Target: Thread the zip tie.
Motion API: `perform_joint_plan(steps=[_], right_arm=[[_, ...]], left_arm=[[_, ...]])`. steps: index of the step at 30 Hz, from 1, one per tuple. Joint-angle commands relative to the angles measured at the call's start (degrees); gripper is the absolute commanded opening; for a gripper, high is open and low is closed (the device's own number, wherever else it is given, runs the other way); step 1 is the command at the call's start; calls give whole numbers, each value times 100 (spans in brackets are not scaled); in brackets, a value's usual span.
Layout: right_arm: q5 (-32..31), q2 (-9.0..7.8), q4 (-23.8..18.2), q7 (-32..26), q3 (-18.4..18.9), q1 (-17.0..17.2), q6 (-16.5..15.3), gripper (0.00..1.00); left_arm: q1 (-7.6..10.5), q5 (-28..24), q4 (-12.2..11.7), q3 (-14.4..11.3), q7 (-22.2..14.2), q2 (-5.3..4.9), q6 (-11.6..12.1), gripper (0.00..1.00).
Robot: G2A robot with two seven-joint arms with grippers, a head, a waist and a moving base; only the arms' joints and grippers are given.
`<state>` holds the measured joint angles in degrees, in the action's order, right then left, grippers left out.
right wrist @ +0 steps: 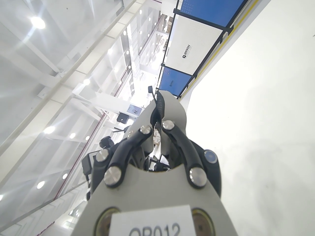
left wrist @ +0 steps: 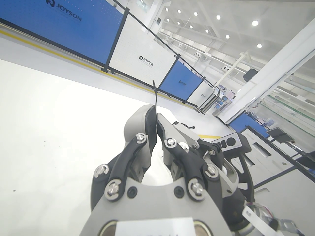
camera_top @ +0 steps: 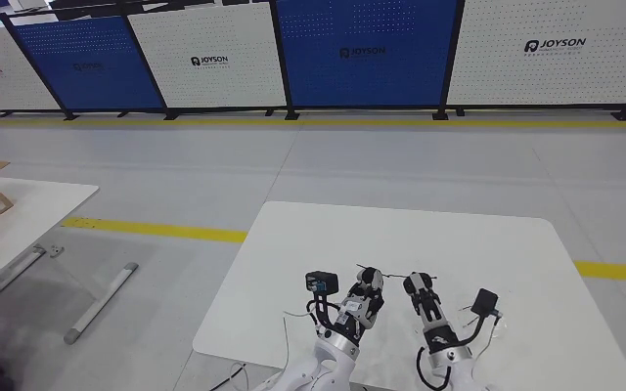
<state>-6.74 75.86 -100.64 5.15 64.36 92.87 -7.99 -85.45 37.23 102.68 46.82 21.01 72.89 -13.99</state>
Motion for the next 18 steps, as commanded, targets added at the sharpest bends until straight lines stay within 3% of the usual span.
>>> perform_joint_plan(steps=[1, 8, 18], right_arm=[[-7, -4, -30, -21, 25, 57, -42, 0], [-59, -8, -132, -54, 80, 179, -135, 0], [-65, 26, -83, -15, 61, 104, -51, 0]], left_arm=[[0, 0, 0, 0, 0, 0, 0, 0], [0, 0, 0, 0, 0, 0, 0, 0], [0, 0, 0, 0, 0, 0, 0, 0]])
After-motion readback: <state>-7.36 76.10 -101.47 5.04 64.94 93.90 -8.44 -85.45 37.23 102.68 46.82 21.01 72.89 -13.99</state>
